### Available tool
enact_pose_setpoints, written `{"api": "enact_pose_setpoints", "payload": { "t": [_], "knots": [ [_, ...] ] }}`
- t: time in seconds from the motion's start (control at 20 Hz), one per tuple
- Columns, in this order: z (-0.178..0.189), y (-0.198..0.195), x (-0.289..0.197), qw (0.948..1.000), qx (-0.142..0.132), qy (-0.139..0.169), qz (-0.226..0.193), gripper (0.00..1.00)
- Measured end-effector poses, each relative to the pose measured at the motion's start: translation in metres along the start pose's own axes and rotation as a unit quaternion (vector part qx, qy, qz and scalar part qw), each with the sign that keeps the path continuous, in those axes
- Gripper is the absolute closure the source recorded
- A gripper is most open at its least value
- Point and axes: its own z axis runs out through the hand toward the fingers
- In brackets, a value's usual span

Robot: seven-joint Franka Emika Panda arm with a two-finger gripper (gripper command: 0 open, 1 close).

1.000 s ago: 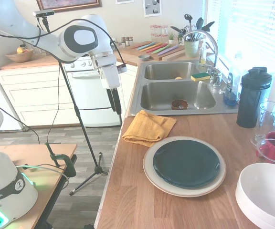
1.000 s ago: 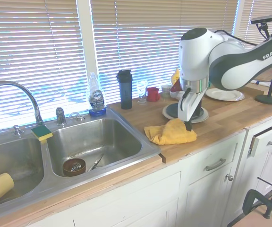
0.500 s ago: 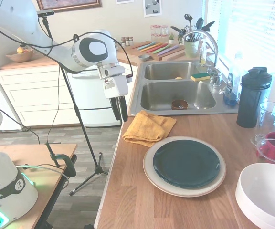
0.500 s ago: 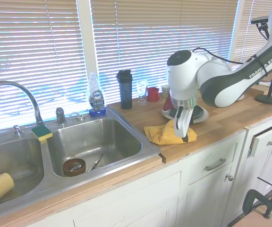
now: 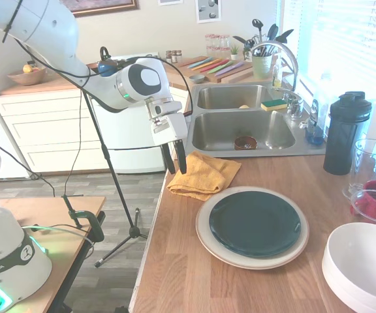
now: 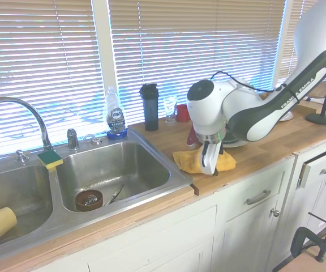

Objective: Wipe the blue plate in counterclockwise motion

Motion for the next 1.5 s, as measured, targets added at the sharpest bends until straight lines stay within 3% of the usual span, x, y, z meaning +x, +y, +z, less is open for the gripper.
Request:
{"api": "enact_pose_setpoints", "payload": {
  "t": [0.2, 0.5, 0.55, 1.5],
  "knots": [
    [0.005, -0.008, 0.015, 0.9988, -0.019, 0.018, 0.042, 0.0],
    [0.021, -0.009, 0.055, 0.9963, -0.035, 0.012, 0.077, 0.0],
    [0.023, -0.009, 0.06, 0.996, -0.035, 0.011, 0.081, 1.0],
    [0.033, -0.017, 0.072, 0.9964, -0.023, -0.011, 0.081, 1.0]
  ]
}}
